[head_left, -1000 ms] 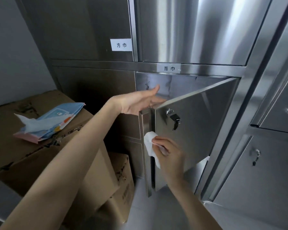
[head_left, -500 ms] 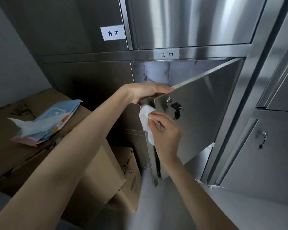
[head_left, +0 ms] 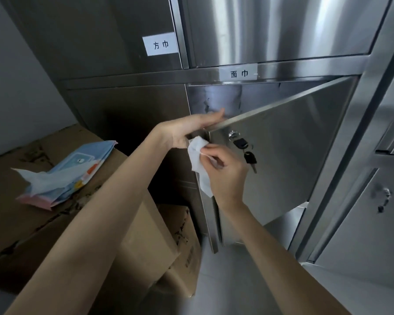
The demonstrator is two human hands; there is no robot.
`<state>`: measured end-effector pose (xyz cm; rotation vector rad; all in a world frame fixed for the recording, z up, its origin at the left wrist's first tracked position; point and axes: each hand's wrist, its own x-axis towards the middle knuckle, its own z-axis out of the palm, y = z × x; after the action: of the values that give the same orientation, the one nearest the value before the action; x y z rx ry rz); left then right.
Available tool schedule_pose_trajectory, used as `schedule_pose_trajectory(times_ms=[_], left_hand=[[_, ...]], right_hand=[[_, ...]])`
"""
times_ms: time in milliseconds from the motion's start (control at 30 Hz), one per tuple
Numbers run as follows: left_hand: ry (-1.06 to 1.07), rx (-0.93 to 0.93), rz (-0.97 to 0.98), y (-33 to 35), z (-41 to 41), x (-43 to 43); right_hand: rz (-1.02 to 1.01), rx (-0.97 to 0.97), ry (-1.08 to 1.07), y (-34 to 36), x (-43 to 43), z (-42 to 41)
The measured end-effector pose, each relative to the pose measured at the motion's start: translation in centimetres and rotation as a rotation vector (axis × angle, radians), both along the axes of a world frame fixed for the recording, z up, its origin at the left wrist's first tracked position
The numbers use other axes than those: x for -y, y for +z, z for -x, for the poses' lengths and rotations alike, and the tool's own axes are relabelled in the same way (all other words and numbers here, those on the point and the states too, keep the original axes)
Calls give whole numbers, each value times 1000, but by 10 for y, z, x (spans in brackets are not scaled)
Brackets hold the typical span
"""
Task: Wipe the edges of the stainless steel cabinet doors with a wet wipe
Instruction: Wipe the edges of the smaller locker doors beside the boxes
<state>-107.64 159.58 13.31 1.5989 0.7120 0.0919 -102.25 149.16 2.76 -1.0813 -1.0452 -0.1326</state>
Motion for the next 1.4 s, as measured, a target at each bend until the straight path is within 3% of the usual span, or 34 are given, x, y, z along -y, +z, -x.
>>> schedule_pose_trajectory(times_ms=[100,200,367,533,733,967,1167,1267,1400], left_hand=[[127,260,140,-19,18,-14],[146,370,126,-31,26,-28],[111,386,62,-34,26,-49],[10,497,188,-47,29,-63],[114,469,216,-48,26,-74],[37,478,89,-46,23,-62],[-36,555,215,-54,28,-66],[-60,564,135,-61,35,-64],[-11,598,-110,-70,51,-64]], right_hand=[[54,-8,10,-16,-14,0],[115,12,24,-44,-27,-2],[209,54,39,-69,-37,-6],[-20,93,-39,-42,-64,-3],[167,44,-70,-80,-58,-1],[-152,239,-270,-22,-59,-23],[-43,425,-422,-36,-72,-17],[-81,400,-400,-37,-72,-11],[-207,386,-402,-4,-78,-13]])
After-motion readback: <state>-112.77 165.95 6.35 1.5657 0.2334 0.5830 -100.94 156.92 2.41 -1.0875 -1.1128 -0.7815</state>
